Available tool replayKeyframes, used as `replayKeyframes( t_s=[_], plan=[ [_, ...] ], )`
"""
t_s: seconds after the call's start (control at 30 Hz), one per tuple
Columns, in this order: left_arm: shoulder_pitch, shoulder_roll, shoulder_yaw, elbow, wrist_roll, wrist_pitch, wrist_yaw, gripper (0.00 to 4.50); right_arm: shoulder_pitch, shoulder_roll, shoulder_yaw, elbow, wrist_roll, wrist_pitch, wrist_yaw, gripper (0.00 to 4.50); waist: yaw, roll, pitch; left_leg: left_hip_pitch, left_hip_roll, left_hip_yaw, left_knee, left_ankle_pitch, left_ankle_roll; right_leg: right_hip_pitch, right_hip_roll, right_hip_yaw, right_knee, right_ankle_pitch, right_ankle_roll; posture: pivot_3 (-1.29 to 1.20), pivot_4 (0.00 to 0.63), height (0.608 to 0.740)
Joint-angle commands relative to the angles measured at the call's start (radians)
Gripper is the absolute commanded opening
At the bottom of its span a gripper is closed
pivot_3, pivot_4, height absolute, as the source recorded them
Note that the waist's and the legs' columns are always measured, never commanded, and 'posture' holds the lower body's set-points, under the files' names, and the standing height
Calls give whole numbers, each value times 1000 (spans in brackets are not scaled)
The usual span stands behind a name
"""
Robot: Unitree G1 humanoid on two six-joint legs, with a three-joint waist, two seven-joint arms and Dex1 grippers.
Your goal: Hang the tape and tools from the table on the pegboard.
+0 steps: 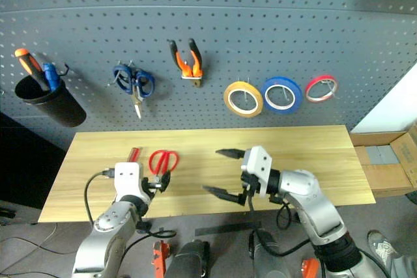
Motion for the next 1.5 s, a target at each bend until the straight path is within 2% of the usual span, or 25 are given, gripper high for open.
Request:
replayKeyframes(
  t_s=[0.03,0.4,0.57,0.67,0.97,1.0,1.33,1.5],
  plan=[
    [-24,13,10,57,13,13,-19,4500,-3,11,28,20,-16,-84,41,4466,1,0,0,0,0,0,0,0,0,0,0,0,0,0,0,-2,282,740],
    [-157,31,-18,291,44,68,-73,4500,-37,56,44,149,-36,-153,59,4466,1,0,2,-1,1,-2,0,0,0,0,-2,0,0,3,-4,-1,305,740],
    [-187,32,-15,310,47,107,-84,4500,-54,71,41,168,-40,-152,56,4466,1,1,2,0,1,-4,-1,0,0,0,-2,0,-1,3,-4,-4,305,740],
    [-189,33,-13,308,47,125,-91,3578,-60,76,38,175,-40,-150,53,4500,1,1,2,0,2,-5,-1,0,0,0,-3,0,-1,3,-4,-5,306,740],
    [-159,45,7,276,51,161,-81,376,-67,82,31,184,-36,-146,48,4500,-1,1,3,1,3,-6,-1,0,0,0,-3,1,0,1,-2,2,303,740],
    [-157,46,9,275,52,161,-80,217,-69,82,30,186,-36,-146,49,4500,0,2,3,1,3,-6,-1,0,0,0,-3,1,-1,1,-1,3,303,740],
    [-164,41,6,269,62,141,-74,222,-82,75,6,193,-23,-144,50,4500,0,2,3,1,3,-6,-2,0,0,0,-3,1,-1,0,0,5,286,740],
    [-69,35,-10,69,59,70,-98,222,-59,43,-51,115,21,-91,34,4500,0,2,3,-1,4,-6,-2,0,0,-1,-5,2,-2,2,-2,4,270,740]
  ],
)
